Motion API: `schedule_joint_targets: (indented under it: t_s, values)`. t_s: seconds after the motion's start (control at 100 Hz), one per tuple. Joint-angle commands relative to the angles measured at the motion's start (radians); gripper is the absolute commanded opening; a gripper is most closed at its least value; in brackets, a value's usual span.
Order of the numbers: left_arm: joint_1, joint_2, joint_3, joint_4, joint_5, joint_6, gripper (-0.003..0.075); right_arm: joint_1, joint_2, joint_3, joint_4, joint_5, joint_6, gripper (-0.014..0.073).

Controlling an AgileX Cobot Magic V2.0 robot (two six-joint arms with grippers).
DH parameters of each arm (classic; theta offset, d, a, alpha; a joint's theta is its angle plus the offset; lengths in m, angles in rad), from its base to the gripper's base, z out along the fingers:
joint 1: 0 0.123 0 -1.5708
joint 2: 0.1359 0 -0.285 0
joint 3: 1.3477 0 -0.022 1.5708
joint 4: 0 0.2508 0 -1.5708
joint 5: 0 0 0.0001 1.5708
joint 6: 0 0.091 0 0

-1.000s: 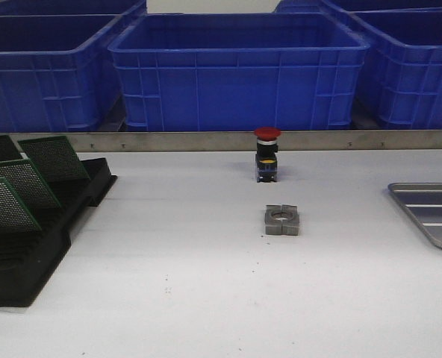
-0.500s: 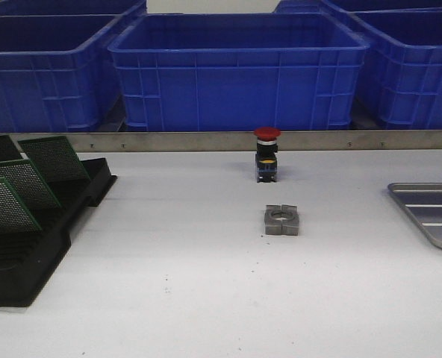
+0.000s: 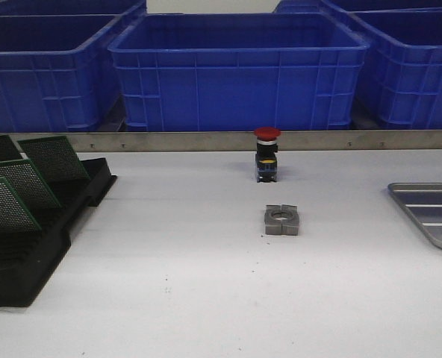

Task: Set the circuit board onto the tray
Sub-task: 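Reach the left gripper down into the black rack toward a green board, then grasp a green circuit board with the left gripper and lift it out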

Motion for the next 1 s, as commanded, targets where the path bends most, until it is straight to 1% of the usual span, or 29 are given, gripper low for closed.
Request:
schedule_joint_targets:
  t_s: [0.0,0.15,0.28,0.3,0.31,0.35,0.56,0.61,0.75,0.83,0.91,0.99]
  values:
    - [0.0,0.059,-0.044,-0.011,-0.05,0.179,0.0386,-0.002,-0.02,0.002,-0.012,-0.081,-0.004,-0.006]
    - [0.0,0.168,-0.047,-0.039,-0.029,0.481,0.0386,-0.002,-0.02,0.002,-0.012,-0.081,-0.004,-0.006]
    - [0.0,0.258,-0.047,-0.157,0.017,0.791,0.038,-0.002,-0.02,0.002,-0.012,-0.081,-0.004,-0.006]
    - [0.0,0.272,-0.047,-0.173,0.029,0.818,0.038,-0.002,-0.02,0.002,-0.012,-0.081,-0.004,-0.006]
    - [0.0,0.281,-0.047,-0.182,0.036,0.854,0.038,-0.002,-0.02,0.002,-0.012,-0.081,-0.004,-0.006]
    - [0.0,0.302,-0.047,-0.199,0.046,0.902,0.038,-0.002,-0.02,0.002,-0.012,-0.081,-0.004,-0.006]
    - [0.0,0.419,-0.047,-0.204,0.048,1.09,0.038,-0.002,-0.02,0.002,-0.012,-0.081,-0.004,-0.006]
    - [0.0,0.447,-0.047,-0.204,0.025,1.142,0.038,-0.002,-0.02,0.002,-0.012,-0.081,-0.004,-0.006]
    - [0.0,0.532,-0.047,-0.195,-0.091,1.158,0.038,-0.002,-0.02,0.002,-0.012,-0.081,-0.004,-0.006]
    - [0.0,0.587,-0.047,-0.189,-0.111,1.158,0.0375,-0.002,-0.02,0.002,-0.012,-0.081,-0.004,-0.006]
    - [0.0,0.633,-0.047,-0.177,-0.118,1.158,0.0351,-0.002,-0.02,0.002,-0.012,-0.081,-0.004,-0.006]
    - [0.0,0.666,-0.047,-0.174,-0.13,1.158,0.0304,-0.002,-0.02,0.002,-0.012,-0.081,-0.004,-0.006]
